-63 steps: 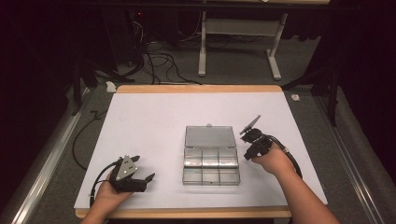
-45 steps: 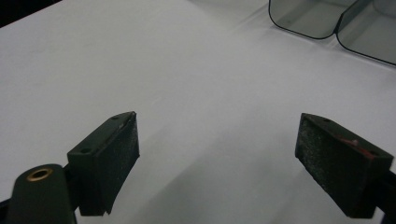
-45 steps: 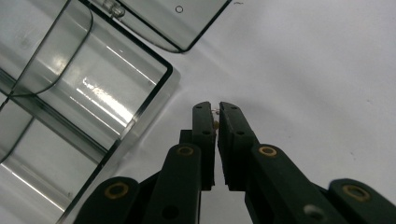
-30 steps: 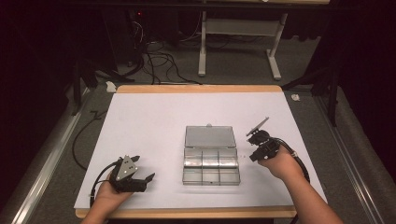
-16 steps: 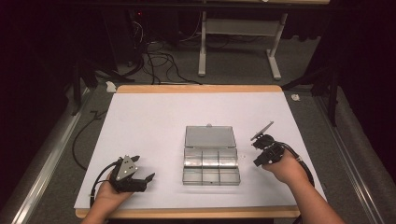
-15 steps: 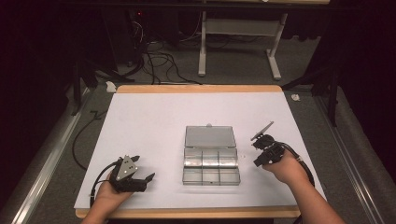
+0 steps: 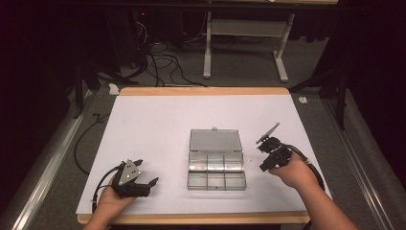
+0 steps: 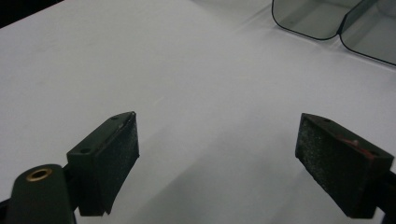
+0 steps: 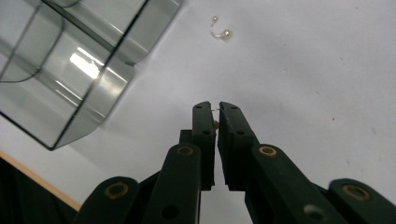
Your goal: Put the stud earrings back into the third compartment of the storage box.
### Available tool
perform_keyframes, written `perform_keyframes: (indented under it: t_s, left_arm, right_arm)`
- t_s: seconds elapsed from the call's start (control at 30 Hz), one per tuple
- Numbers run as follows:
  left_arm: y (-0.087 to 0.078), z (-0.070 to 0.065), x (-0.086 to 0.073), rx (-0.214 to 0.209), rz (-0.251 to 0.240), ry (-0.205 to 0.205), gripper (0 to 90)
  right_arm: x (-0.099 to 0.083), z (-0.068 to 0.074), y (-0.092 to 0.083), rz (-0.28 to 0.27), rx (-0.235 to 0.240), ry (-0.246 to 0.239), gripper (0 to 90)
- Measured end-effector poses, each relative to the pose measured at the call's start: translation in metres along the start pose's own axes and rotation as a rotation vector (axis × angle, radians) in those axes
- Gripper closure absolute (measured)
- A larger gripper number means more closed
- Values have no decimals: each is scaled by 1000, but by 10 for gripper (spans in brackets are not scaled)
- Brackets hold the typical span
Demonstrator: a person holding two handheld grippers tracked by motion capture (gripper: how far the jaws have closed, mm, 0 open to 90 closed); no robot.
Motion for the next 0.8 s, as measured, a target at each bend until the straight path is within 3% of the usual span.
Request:
perform_keyframes:
  t_s: [0.37,0.6,0.8]
  left_arm:
    - [0,0,0,0,-1,-7,134]
    - [-1,1,0,1,-8,-13,123]
    - [0,3,0,-4,-3,-37,97]
  right_arm:
    - [12,12,-15,-6,-15,-46,862]
    - [17,20,-23,-11,-16,-42,862]
    - [22,26,-28,-26,-26,-82,862]
Point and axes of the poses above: each handheld gripper's, and its own axes: y roughly forward along the jaws, x roughly out of its top, z roughly to its left, the point moved 3 cm from there along y, roughly forward along the jaws, and after that the axes turned 13 degrees about z, right-handed, at the moved point
